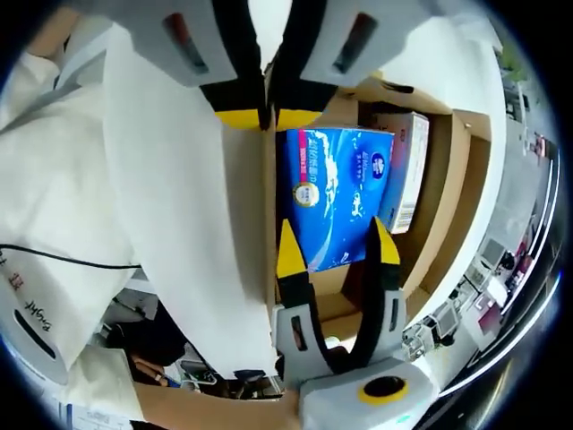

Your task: Operate the shoe box by opening the lid, removing the specified soft item, and placing it in the target area until the item is outside and the box remains undamaged.

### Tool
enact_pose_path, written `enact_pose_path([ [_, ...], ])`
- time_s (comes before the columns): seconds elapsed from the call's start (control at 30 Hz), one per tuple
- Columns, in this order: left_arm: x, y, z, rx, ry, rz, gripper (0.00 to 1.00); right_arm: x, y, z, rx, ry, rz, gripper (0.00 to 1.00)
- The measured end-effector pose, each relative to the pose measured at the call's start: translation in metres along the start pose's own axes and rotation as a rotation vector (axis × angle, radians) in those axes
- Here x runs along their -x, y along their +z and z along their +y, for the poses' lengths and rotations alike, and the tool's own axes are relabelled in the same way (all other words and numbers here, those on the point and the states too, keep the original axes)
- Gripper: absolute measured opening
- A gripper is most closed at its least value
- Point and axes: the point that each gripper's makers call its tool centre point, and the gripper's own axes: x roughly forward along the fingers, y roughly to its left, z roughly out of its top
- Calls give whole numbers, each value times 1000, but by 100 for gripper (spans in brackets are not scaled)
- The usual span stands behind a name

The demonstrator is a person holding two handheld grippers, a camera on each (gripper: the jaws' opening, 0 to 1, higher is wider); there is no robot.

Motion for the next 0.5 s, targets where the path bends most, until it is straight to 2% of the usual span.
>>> enact_pose_path([
  [0.13, 0, 0, 0, 4, 0, -4, 3, 5, -6, 2, 1, 0, 1, 49],
  [0.27, 0, 0, 0, 3, -5, -8, 2, 10, -12, 5, -14, 6, -38, 49],
  [0.5, 0, 0, 0, 7, -8, -7, 2, 19, -22, 7, -2, 1, -12, 48],
])
